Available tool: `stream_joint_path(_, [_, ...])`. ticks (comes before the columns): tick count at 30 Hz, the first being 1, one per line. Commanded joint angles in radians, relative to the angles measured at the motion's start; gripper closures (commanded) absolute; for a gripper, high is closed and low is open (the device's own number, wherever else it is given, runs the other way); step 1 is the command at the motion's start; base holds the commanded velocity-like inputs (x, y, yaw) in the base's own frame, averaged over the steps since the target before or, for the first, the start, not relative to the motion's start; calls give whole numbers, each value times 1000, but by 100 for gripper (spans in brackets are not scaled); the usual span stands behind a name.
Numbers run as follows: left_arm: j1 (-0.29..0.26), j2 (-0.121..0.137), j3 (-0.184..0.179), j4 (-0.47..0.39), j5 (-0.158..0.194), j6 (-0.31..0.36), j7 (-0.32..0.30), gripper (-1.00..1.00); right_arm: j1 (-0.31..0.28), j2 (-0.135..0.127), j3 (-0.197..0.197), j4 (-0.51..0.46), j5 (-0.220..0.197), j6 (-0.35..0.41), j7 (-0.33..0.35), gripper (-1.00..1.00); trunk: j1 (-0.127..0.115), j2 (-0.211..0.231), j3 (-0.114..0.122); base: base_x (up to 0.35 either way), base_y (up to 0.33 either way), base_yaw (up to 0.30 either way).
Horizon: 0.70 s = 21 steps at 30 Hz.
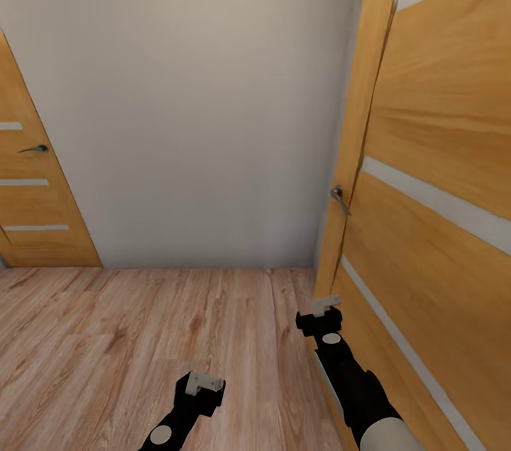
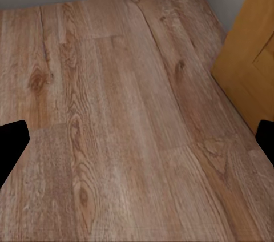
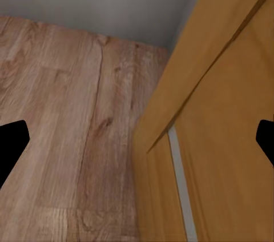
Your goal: Move the two storage containers from the living room to the garage. In the garage, place one container on the floor and stack the other container on top of it (either order is fine).
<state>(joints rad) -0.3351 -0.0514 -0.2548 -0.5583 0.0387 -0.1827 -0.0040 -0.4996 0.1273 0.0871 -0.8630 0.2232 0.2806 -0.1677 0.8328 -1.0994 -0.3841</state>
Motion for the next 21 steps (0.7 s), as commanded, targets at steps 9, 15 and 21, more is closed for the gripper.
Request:
stream_joint_path(9, [-1,1,-3,0,7,-4,0,-100,0,0,2,-2,8,6,-5,-100,1,-1,-1,96,0,0])
stream_joint_path(15, [-1,1,-3,0,7,-4,0,-100,0,-1,2,-2,8,6,-6,-100,1,-1,-1,10,0,0])
stream_joint_path(21, [-1,1,-3,0,7,-4,0,-100,0,-3,-1,-2,10,6,-9,-100,1,-1,-1,1,0,0])
